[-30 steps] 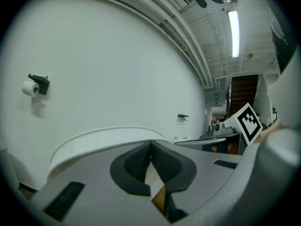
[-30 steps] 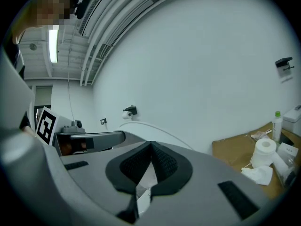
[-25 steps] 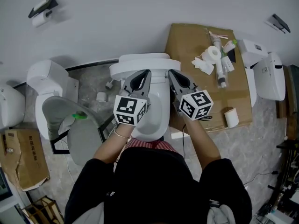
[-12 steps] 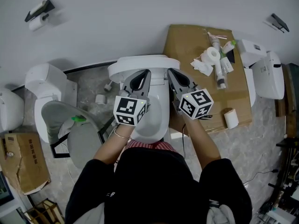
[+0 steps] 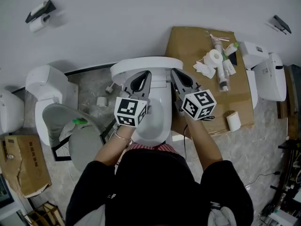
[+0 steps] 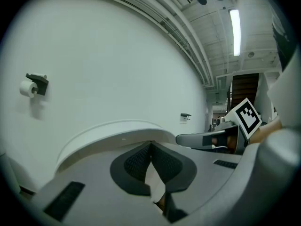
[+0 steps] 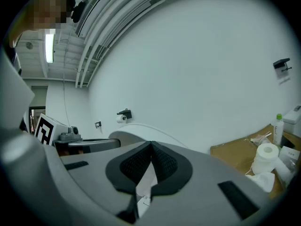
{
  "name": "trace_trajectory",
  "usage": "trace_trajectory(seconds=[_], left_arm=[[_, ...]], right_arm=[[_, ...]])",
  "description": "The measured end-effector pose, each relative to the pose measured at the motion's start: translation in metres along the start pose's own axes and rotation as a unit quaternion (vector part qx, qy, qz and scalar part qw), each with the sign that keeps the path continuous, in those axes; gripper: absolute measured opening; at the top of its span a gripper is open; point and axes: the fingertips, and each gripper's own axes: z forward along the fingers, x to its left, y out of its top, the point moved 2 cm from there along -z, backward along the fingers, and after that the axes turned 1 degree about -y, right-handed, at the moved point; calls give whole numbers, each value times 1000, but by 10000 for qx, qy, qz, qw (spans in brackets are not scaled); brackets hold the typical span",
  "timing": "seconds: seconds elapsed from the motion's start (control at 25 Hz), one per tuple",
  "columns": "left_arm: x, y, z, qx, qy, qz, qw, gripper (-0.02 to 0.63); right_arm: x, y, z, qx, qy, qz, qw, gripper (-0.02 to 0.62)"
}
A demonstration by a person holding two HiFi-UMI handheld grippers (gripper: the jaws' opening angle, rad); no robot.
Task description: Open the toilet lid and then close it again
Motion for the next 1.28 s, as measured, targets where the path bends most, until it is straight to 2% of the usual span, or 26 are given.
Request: trace_trajectory(seconds=[1.08,1.28], left_arm=[[25,2,13,22,31,-36,10000,3],[24,4,16,68,7,185,9998,4]], right_arm=[[-13,13,23,-82,-70,-15,9999,18],[-17,16,29,-84,-84,-26,9999,18]])
